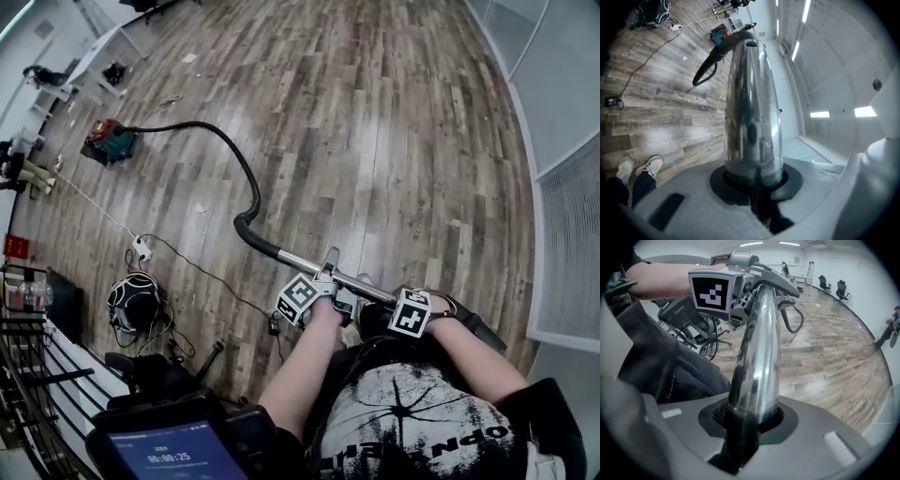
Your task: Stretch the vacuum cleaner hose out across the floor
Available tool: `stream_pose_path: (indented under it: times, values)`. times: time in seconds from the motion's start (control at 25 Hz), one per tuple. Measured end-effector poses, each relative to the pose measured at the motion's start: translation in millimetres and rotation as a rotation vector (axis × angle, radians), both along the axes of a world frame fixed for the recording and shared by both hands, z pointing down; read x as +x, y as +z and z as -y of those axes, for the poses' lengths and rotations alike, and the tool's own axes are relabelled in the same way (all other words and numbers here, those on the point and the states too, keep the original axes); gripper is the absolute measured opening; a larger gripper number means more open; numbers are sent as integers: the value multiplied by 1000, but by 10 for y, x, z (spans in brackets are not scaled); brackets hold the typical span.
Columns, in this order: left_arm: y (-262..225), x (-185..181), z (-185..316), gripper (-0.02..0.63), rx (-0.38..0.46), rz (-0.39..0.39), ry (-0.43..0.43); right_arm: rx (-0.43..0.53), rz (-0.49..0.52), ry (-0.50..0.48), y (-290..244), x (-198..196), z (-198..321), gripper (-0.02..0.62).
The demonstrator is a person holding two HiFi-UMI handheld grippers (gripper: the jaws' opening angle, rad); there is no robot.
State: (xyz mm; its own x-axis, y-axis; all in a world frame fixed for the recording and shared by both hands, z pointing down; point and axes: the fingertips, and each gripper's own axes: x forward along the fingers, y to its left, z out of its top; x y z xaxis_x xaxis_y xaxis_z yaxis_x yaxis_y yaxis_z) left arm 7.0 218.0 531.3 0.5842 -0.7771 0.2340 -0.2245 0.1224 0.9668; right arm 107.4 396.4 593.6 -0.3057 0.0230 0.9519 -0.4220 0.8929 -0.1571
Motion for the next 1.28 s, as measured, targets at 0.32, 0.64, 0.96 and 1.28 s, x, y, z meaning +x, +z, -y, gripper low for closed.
stream_pose_path:
  times: [0.32,0.64,0.96,1.28]
  values:
    - [14,551,-542,51,-10,-21,62,-13,-17,62,-13,445,-616,115]
    - [-132,1094,-862,52,17,15,-35,14,8,-24,-94,1138,-847,115]
    - [-104,1724,-1116,51,16,46,-143,8,39,-109,-39,1909,-1019,115]
    - [-68,1928,-1281,51,-21,38,-122,-17,29,-96,-68,2094,-1205,115]
